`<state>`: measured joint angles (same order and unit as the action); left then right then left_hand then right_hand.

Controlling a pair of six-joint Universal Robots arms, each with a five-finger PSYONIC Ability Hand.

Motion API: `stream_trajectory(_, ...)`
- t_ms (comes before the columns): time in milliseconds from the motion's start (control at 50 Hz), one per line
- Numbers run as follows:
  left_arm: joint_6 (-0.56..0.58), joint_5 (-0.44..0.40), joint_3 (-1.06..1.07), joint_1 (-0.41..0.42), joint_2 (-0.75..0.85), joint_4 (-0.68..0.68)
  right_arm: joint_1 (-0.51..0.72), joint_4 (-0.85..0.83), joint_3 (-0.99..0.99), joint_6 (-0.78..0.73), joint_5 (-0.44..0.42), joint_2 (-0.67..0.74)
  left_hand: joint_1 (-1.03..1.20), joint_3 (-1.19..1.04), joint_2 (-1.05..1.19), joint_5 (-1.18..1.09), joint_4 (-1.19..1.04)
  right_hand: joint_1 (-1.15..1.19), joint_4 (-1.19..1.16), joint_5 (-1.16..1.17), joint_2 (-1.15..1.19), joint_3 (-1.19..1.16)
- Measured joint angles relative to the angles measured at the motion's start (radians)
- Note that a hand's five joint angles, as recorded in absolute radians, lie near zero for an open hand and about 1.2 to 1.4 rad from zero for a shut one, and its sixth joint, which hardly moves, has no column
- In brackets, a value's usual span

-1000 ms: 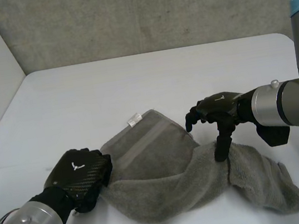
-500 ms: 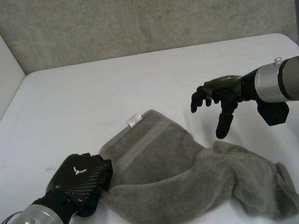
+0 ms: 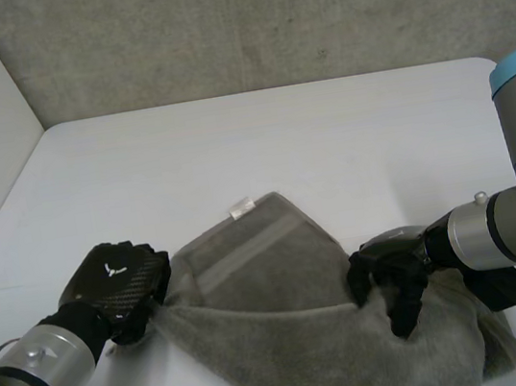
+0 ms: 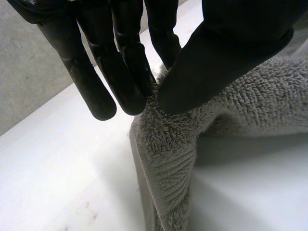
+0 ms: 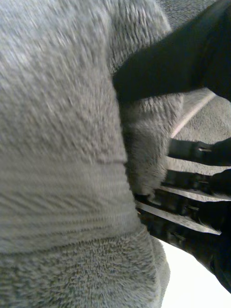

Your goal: Fold the towel.

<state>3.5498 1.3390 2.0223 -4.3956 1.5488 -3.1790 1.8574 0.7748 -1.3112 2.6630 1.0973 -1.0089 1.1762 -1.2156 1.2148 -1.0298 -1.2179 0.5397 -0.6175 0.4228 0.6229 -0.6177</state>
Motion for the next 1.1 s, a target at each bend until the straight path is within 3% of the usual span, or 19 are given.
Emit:
stream_trajectory(20,0.0,0.0,-0.006,0.0,0.011,-0.011,0.0,-0.01,-0.01,-0.002,0.002,-0.005,0.0,0.0,0.0,0.0,0.0,0.2,-0.246,0.244,0.239,-0.246)
stream_trajectory(60,0.0,0.0,-0.013,0.0,0.024,-0.024,0.001,-0.018,-0.011,-0.006,0.003,-0.009,0.0,0.0,0.0,0.0,0.0,0.2,-0.246,0.244,0.239,-0.246)
stream_trajectory(100,0.0,0.0,-0.027,0.001,0.046,-0.044,0.001,-0.029,-0.005,-0.011,0.003,-0.013,0.0,0.0,0.0,0.0,0.0,0.403,-0.525,0.508,0.521,-0.528)
stream_trajectory(280,0.002,0.016,-0.238,0.007,0.192,-0.166,0.006,-0.174,0.183,-0.023,0.056,-0.059,0.0,0.0,0.0,0.0,0.0,0.407,-0.571,0.539,0.542,-0.559)
stream_trajectory(440,-0.02,0.114,-0.64,0.028,0.264,-0.324,0.071,-0.577,0.317,-0.004,0.234,-0.165,0.0,-0.001,0.003,-0.002,0.0,0.407,-0.571,0.55,0.543,-0.565)
stream_trajectory(500,-0.045,0.177,-0.79,0.048,0.266,-0.423,0.098,-0.912,0.262,-0.004,0.339,-0.261,0.018,-0.001,0.003,-0.008,0.0,0.432,-0.573,0.565,0.558,-0.565)
stream_trajectory(580,-0.068,0.221,-0.85,0.069,0.259,-0.493,0.099,-1.111,0.159,-0.003,0.376,-0.344,0.02,-0.001,0.003,-0.009,0.0,0.436,-0.573,0.571,0.558,-0.565)
stream_trajectory(720,-0.076,0.236,-0.715,0.09,0.219,-0.51,0.09,-1.211,-0.059,0.0,0.357,-0.458,0.02,-0.001,0.003,-0.009,0.0,0.436,-0.573,0.574,0.558,-0.565)
stream_trajectory(920,-0.064,0.199,-0.235,0.097,0.102,-0.49,0.088,-1.055,-0.349,-0.012,0.206,-0.525,0.02,-0.001,0.004,-0.009,0.0,0.435,-0.573,0.574,0.558,-0.565)
stream_trajectory(980,-0.052,0.172,-0.105,0.109,0.069,-0.472,0.088,-0.987,-0.403,-0.019,0.186,-0.494,0.02,-0.001,0.004,-0.009,0.0,0.003,-0.04,0.067,0.028,-0.038)
stream_trajectory(1100,-0.005,0.151,0.03,0.149,0.014,-0.411,0.087,-0.915,-0.396,-0.027,0.18,-0.422,0.02,-0.001,0.004,-0.009,0.0,-0.165,0.205,-0.188,-0.193,0.201)
